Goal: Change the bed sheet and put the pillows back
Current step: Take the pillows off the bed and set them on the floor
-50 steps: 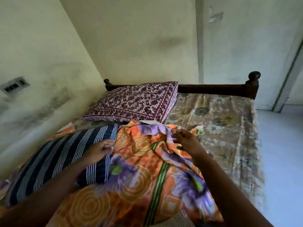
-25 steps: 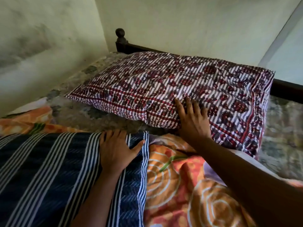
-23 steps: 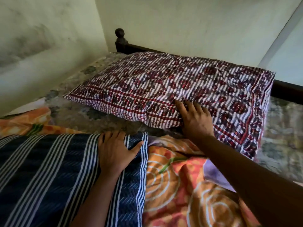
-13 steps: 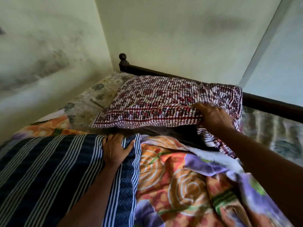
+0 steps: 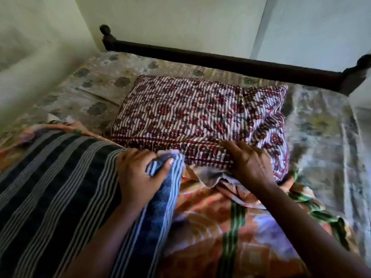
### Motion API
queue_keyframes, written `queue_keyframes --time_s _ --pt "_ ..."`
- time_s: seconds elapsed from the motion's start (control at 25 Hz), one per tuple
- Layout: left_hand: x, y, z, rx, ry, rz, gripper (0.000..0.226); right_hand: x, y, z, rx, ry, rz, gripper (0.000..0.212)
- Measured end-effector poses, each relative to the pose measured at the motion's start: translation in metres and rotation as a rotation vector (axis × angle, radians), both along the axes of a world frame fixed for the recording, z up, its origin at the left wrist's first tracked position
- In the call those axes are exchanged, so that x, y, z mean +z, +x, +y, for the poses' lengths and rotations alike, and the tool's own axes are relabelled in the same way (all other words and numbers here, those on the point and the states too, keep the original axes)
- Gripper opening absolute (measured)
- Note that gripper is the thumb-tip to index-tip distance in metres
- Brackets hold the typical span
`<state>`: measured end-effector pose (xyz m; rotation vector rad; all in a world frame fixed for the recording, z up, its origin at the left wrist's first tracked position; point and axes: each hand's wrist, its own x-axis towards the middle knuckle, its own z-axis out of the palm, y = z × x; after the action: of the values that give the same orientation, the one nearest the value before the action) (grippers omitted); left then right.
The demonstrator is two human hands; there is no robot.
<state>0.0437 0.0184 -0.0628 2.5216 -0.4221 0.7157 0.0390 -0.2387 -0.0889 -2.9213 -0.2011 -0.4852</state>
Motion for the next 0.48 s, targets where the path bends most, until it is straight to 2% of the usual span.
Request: queue_keyframes --time_s 0.12,0.24,0.32,0.4,0.48 --pt "-0.034 -0.025 -0.032 -0.23 0.218 0.162 0.045 -0.007 -0.043 -0.018 -0.042 0.005 0.039 0.07" --pt "-0.054 -0.012 -0.03 -0.396 0.531 0.435 0.085 -0.023 -0.052 -0.015 -0.056 -0.087 0.003 0.072" --pt "-0.057 -0.005 -0.024 -0.405 0.626 0.371 0.096 -0.031 -0.043 -0.008 -0.037 -0.148 0.014 0.084" --pt "-0.063 -0.01 -0.02 -0.456 0.658 0.252 0.086 -0.034 -0.031 -0.003 0.014 -0.225 -0.01 0.085" --pt "-0.073 -0.021 -0.008 -0.506 0.537 0.208 0.065 -0.028 -0.022 -0.006 0.062 -0.231 0.019 0.081"
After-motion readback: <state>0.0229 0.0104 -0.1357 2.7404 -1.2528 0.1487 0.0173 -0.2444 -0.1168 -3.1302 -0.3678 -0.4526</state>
